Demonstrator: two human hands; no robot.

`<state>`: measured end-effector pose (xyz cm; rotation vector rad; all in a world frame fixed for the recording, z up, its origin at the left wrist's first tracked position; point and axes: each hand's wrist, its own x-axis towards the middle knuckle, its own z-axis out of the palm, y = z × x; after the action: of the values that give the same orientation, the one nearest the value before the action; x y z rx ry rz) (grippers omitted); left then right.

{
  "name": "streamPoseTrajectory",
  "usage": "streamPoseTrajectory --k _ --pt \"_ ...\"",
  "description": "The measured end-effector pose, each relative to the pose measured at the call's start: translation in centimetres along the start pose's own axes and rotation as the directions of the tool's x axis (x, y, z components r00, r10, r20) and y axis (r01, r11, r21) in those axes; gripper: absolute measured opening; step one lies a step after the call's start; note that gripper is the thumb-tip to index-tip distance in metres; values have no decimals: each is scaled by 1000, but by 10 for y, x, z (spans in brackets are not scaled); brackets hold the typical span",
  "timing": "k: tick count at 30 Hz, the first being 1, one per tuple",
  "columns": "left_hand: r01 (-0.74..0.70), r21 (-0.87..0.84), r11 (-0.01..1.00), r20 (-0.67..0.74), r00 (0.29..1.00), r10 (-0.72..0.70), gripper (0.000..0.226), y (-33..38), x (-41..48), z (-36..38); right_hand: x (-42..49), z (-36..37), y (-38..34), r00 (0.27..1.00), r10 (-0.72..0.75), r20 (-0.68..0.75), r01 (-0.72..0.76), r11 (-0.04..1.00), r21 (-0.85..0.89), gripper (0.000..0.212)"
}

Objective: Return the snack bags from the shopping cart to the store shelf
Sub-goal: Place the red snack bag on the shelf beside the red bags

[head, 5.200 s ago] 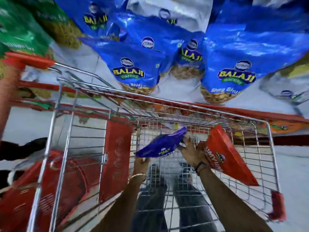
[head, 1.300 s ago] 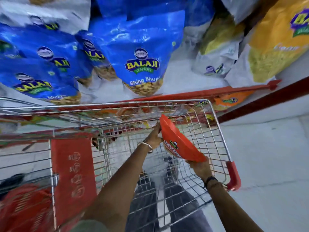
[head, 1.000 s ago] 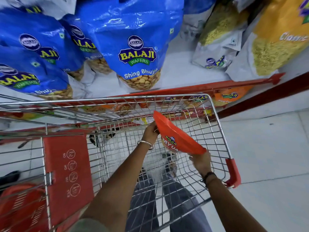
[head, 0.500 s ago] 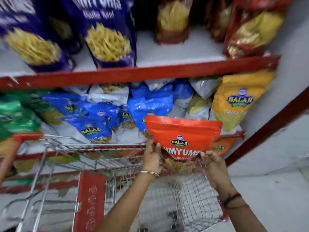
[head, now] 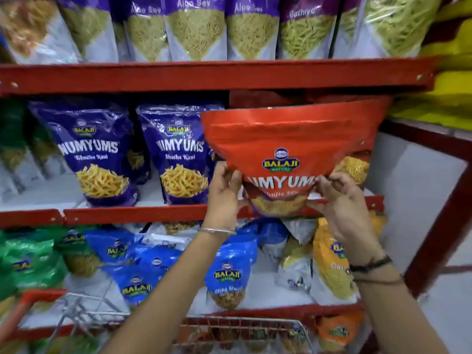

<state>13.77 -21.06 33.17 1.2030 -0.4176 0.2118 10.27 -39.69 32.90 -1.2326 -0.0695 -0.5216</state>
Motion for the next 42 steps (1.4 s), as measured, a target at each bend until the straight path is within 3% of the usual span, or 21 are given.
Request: streamPoseTrajectory --k 5,9,14,16,19,21,23,25,29,36,42 --pt "-108 128 986 -44 992 114 14 -18 66 1 70 17 14 1000 4 31 -3 999 -40 19" --pt "7 193 981 -187 982 30 26 -45 104 1 111 24 38 989 146 -35 -149 985 -86 19" --pt "150 233 961 -310 948 -72 6 -64 144 -2 153 30 55 957 289 -21 -289 947 -143 21" --pt "205 276 939 -318 941 -112 10 -68 158 -1 168 30 58 955 296 -33 -298 944 -144 22" --pt "267 361 894 -301 940 -159 32 -79 161 -7 176 24 69 954 297 -38 -299 948 -111 11" --pt "310 487 817 -247 946 -211 50 -87 150 -16 175 17 82 946 325 -9 -324 941 -101 31" --pt "316 487 814 -147 948 -281 61 -93 140 -22 170 10 92 932 361 16 -356 925 -129 55" --pt "309 426 850 -59 947 -315 61 -94 134 -23 165 5 97 925 377 48 -368 920 -134 64" --pt "323 454 830 7 931 -366 59 -86 127 -22 160 -1 97 941 330 75 -314 933 -176 71" --pt "352 513 783 60 895 -442 71 -78 106 -31 139 -25 83 942 310 128 -260 915 -308 83" --pt "325 525 787 72 904 -421 68 -66 89 -26 119 -27 73 920 344 187 -267 901 -341 94"
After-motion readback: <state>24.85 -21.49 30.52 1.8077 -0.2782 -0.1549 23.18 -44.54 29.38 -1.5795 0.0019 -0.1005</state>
